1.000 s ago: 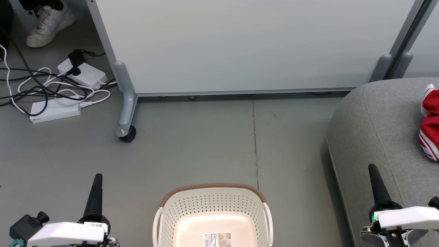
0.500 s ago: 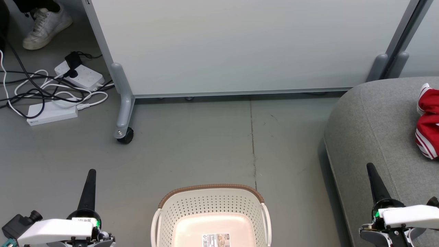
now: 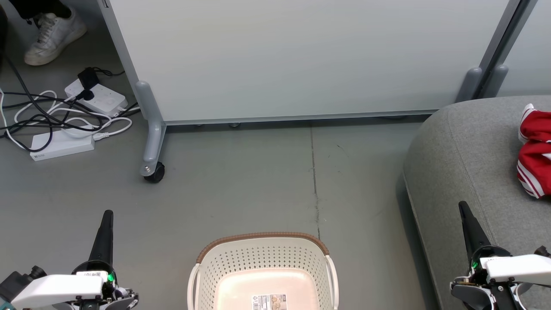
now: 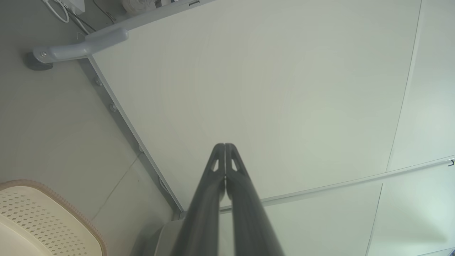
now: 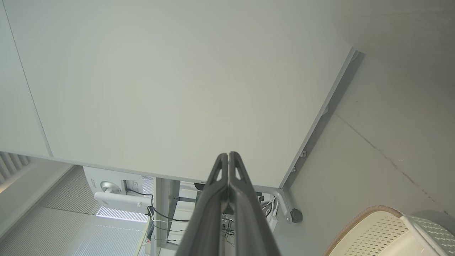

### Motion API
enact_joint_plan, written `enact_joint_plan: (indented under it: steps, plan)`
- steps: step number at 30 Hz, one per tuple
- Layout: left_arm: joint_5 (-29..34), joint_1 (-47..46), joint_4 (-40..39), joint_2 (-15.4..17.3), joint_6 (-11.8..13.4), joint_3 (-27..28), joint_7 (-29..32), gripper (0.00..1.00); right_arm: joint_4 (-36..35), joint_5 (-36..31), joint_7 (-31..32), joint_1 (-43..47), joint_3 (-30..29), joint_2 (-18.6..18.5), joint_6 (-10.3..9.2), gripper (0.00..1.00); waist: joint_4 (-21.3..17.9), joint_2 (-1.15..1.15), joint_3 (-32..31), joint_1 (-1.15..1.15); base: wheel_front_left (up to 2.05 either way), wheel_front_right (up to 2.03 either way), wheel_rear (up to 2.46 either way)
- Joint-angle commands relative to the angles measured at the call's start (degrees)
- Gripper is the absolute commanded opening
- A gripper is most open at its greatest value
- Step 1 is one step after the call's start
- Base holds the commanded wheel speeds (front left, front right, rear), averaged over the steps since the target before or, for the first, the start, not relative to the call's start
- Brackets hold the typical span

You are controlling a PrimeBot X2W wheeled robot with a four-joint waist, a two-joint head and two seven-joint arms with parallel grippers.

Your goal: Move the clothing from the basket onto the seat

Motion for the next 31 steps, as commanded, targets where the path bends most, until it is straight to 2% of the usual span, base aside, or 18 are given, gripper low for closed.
enact_joint_plan:
  steps: [1, 21, 31]
  plan:
    - [-1.2, -1.3, -0.5, 0.5, -0.3, 0.4, 0.4, 0.0, 0.0, 1.2, 0.5, -0.8, -0.1, -0.6, 0.13, 0.0, -0.1, 0.0, 0.0, 0.0, 0.0, 0.0, 0.0]
    - [-9.6, -1.7, -0.9, 0.9, -0.4, 2.1, 2.5, 0.0, 0.3, 9.4, 2.5, -1.4, -0.1, -0.7, 0.14, 0.0, -0.9, 0.0, -0.3, 0.0, 0.0, 0.0, 0.0]
    - [-12.0, -1.5, -1.0, 0.9, -0.4, 2.7, 3.3, 0.0, 0.4, 11.9, 2.9, -1.5, -0.1, -0.7, 0.14, 0.0, -1.2, 0.0, -0.4, 0.0, 0.0, 0.0, 0.0]
